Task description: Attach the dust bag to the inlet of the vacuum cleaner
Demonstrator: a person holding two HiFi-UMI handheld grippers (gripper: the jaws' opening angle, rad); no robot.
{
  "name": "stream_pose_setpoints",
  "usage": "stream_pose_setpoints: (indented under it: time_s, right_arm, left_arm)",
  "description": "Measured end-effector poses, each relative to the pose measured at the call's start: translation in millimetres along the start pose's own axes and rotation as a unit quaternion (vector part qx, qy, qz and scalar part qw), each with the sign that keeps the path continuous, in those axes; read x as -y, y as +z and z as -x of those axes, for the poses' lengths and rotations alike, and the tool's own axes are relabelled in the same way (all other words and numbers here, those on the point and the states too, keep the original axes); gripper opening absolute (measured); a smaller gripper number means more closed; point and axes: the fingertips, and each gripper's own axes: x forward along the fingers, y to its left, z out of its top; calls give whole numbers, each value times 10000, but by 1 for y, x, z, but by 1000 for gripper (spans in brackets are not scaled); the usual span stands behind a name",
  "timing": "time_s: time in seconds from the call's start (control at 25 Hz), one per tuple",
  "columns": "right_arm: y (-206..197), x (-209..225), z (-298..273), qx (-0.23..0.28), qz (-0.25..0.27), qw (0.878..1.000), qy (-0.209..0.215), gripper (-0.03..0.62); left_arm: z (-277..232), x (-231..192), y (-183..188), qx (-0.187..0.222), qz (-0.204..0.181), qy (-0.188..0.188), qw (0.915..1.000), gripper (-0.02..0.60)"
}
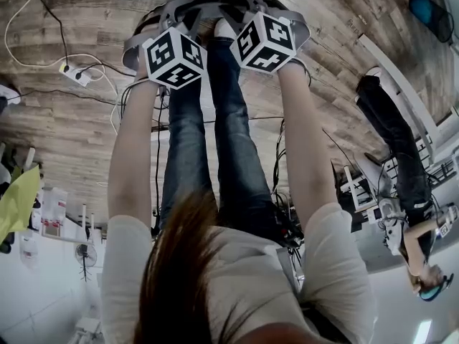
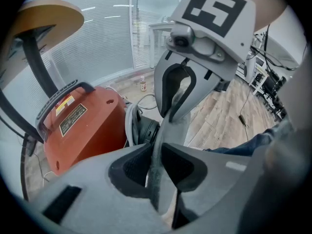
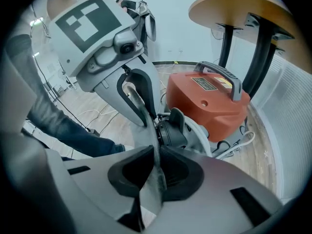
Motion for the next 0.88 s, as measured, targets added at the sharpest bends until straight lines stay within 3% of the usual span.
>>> stream_pose_setpoints:
  time_s: [0.36,0.68,0.88]
  right_arm:
    - [-3,3,1,49,-392,9988,-274,77]
    - [-6,4,-2,-87,-574,9980,-245,124]
    - [-6,0,-1,-148,-594,9979,-224,129]
  left_arm:
    - [-2,0,1,-51,400,188,9990,91]
    - [-4,1,-1,-99,657,106,9977,104]
    - [-3,5,0,-48,897,-49,9959,172]
